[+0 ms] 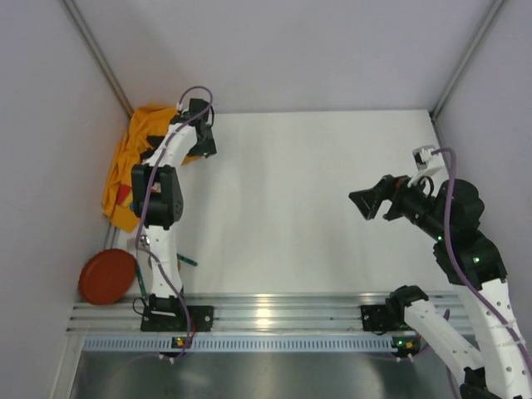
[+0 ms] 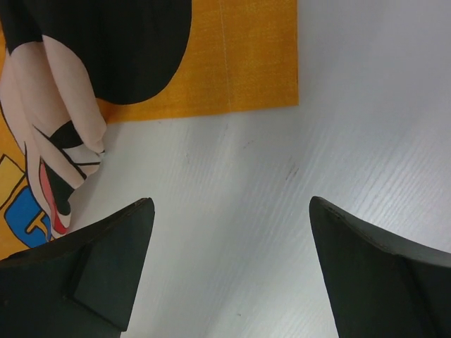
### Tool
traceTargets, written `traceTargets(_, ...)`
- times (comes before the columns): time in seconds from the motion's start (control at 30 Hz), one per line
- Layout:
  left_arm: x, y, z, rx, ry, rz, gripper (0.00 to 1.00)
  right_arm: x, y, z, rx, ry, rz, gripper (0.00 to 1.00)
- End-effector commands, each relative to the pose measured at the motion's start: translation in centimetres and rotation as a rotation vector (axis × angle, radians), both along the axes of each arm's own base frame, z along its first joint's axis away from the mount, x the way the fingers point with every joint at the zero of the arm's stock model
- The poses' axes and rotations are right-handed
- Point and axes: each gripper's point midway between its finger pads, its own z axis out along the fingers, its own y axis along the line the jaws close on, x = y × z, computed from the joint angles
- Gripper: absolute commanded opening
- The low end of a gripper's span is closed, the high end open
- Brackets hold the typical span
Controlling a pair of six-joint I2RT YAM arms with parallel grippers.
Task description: Set the dinner table for one person
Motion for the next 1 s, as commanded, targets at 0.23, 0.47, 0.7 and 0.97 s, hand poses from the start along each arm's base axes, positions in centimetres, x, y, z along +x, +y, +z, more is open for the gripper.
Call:
traceTargets(0.23,3.5,0.5,-3.9,0.027,-0.008,-0.008,0.96,2.9,0.8,0.1,0.03,0.015,-0.021,1.0)
traceTargets(0.47,4.5,2.3,-5.8,0.025,0.0,0.037,0.95,4.0,1.3,-1.3,0.035,0.054,-0.023,1.0)
traceTargets(0.7,4.1,4.0,-8.5,-0.004,0.048,0.051,0.93,5.2,1.7,-2.3,0.022,0.079,-0.019,1.0)
traceTargets(0.97,3.9,2.3,-10.7,-0.093,0.082,0.007,0.2,6.5,2.5,-2.9,0.006,0.099,0.006,1.0)
